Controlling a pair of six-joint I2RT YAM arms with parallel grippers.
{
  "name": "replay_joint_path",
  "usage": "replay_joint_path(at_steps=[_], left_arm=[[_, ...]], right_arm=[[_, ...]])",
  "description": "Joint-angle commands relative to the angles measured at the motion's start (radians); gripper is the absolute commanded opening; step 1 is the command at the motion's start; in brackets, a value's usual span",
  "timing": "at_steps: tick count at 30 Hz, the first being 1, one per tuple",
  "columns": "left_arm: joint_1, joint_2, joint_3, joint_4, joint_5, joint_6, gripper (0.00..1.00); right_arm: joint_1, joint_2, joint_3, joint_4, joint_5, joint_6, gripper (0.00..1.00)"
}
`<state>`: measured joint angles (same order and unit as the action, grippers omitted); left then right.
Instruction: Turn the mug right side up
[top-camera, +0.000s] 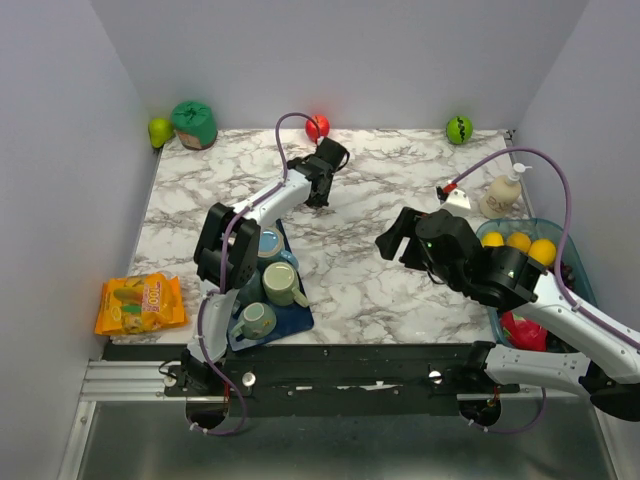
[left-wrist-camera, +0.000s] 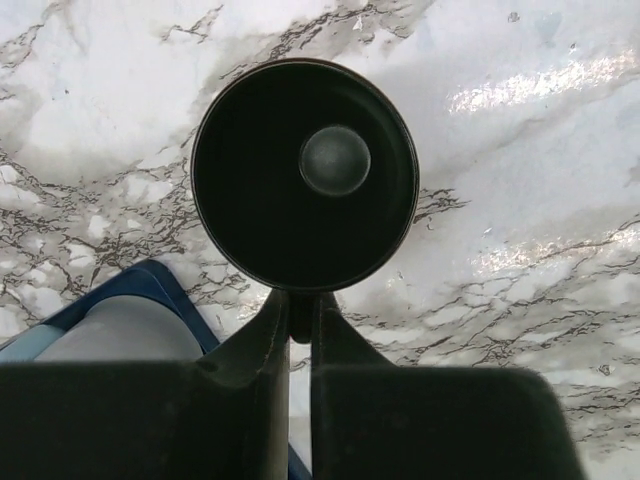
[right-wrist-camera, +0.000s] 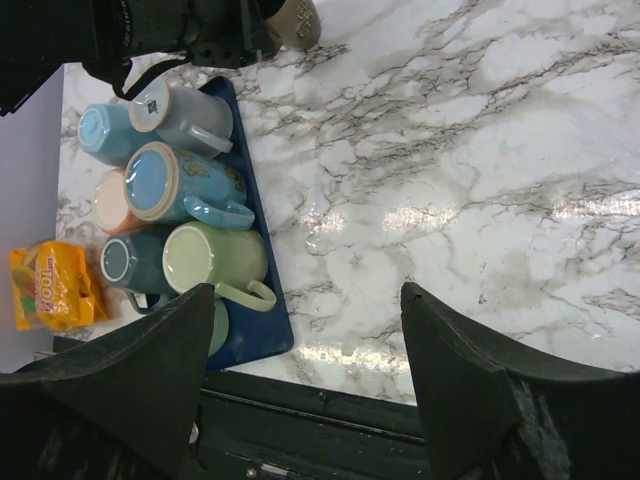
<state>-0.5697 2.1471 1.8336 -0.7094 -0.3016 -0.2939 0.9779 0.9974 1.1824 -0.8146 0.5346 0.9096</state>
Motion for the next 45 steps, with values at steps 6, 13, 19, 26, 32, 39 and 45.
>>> replay_joint_path(at_steps=[6, 13, 19, 26, 32, 39, 45], left_arm=[[0.001, -0.065, -0.062, 0.088, -0.024, -0.008, 0.58], [0.001, -0.223, -0.043, 0.085, -0.008, -0.001, 0.74], [-0.001, -0.425, -0.075, 0.050, 0.012, -0.002, 0.90], [-0.001, -0.726, -0.230, 0.039, 0.004, -0.004, 0.99], [0.004, -0.973, -0.353, 0.031, 0.005, -0.008, 0.99], [0.004, -1.115, -0.362, -0.039, 0.010, -0.013, 0.99], [0.004, -1.159, -0.343, -0.053, 0.036, -0.013, 0.99]], right_arm=[[-0.002, -0.003, -0.001, -0.057, 0.004, 0.008, 0.89], [-0.001, 0.027, -0.006, 0.021, -0.099, -0.110, 0.95], [0.002, 0.162, -0.024, 0.186, -0.349, -0.382, 0.95], [0.145, 0.395, 0.002, 0.339, -0.381, -0.638, 0.97], [0.220, 0.601, 0.081, 0.394, -0.465, -0.693, 0.95], [0.223, 0.750, 0.111, 0.451, -0.455, -0.689, 0.89], [0.223, 0.845, 0.154, 0.477, -0.464, -0.721, 0.83]])
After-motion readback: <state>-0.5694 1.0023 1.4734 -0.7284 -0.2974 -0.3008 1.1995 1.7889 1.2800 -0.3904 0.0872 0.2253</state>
